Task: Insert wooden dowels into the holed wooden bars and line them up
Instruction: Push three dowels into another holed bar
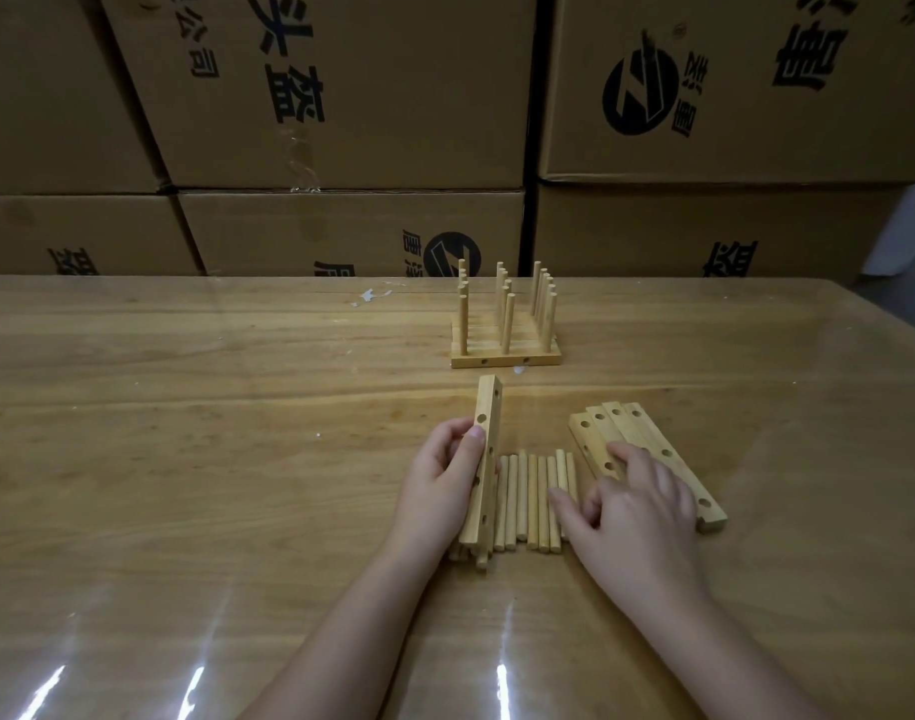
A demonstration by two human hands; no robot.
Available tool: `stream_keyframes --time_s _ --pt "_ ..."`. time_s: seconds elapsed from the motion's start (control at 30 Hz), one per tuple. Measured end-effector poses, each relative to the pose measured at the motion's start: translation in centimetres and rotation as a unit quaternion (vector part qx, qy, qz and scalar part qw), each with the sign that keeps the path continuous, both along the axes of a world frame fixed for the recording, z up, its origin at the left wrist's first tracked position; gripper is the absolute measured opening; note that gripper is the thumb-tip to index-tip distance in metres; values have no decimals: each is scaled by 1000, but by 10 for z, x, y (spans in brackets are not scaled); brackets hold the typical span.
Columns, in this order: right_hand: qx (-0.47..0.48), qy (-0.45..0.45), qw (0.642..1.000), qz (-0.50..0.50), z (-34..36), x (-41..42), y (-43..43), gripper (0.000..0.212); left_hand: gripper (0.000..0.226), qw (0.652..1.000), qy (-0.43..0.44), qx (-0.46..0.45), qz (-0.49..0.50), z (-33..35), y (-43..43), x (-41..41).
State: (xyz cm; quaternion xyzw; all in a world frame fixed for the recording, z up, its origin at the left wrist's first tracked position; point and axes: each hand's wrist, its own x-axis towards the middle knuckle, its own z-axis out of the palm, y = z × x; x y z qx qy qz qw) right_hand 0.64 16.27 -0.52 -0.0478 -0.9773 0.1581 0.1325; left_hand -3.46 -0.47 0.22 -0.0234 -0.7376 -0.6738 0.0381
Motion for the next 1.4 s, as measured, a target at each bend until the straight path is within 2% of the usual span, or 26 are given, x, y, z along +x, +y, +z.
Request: stream_keyframes --time_s 0.53,0.63,0.77,0.87,0.93,1.1,1.4 --pt "-84 4 996 16 2 -2 -1 26 17 1000 -9 10 -4 1 2 0" --pt "-130 46 990 20 7 -1 -2 26 17 1000 -9 6 -5 2 1 0" --pt "-103 119 986 -53 13 0 8 24 17 1000 -13 9 -5 1 0 0" --pt "-115 38 986 -110 12 -7 23 24 18 1000 -15 13 -9 1 -1 0" --pt "-128 10 986 -107 10 -10 27 27 18 1000 -13 15 -9 1 -1 1" --pt "-135 33 986 -91 11 -9 24 28 22 1000 -15 16 -14 1 0 1" --pt "-64 79 988 -112 9 -7 21 22 20 1000 -9 14 -13 2 0 1"
